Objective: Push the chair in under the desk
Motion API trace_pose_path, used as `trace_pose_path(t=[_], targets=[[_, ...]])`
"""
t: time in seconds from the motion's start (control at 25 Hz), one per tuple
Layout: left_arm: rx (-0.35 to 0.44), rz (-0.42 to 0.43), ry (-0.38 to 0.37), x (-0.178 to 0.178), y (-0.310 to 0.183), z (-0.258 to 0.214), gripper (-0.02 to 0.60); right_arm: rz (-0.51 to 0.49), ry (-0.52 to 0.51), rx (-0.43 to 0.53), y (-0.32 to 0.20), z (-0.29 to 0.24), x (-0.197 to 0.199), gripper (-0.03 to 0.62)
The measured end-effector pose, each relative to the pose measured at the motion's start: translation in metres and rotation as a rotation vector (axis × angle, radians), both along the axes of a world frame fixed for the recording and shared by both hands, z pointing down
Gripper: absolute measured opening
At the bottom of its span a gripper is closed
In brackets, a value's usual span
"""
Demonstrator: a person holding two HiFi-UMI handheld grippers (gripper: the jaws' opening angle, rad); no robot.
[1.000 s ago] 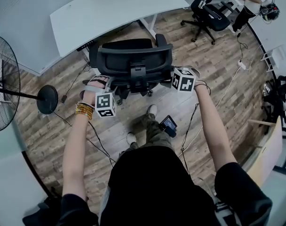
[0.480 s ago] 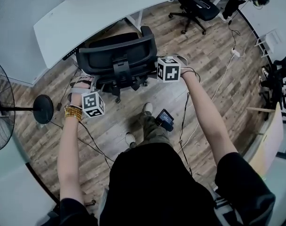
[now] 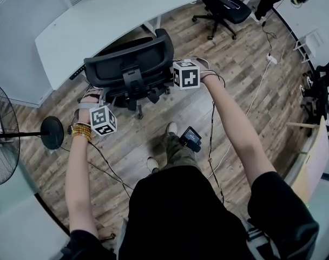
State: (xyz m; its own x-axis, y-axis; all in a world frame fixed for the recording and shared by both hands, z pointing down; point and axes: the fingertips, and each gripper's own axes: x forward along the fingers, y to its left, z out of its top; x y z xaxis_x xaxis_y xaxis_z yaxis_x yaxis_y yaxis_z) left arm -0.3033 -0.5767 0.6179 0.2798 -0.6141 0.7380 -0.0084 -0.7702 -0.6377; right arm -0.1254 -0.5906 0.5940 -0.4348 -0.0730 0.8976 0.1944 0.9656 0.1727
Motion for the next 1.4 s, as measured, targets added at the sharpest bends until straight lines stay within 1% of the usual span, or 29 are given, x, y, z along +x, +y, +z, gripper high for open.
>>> trace_pose_path(t=[0.2, 0.56, 0.76, 1.4], targets=[[-0.003, -0.01, -0.003, -0.003, -0.008, 0.001, 0.099, -0.012, -0.007, 0.011, -0.009, 0.0, -0.003, 0.129], [-0.024, -0.067, -0.007, -0.004, -0.043, 0.0, 0.095, -0.05, 0.001, 0.0, -0.054, -0.002, -0.004, 0.13], [-0.017, -0.092, -0.008, -0.003, -0.059, -0.001, 0.095, -0.08, 0.001, 0.002, -0.074, -0.003, -0.004, 0.13], [-0.015, -0.215, -0.012, 0.001, -0.108, 0.0, 0.092, -0.205, -0.004, 0.013, -0.145, -0.003, -0.005, 0.13]])
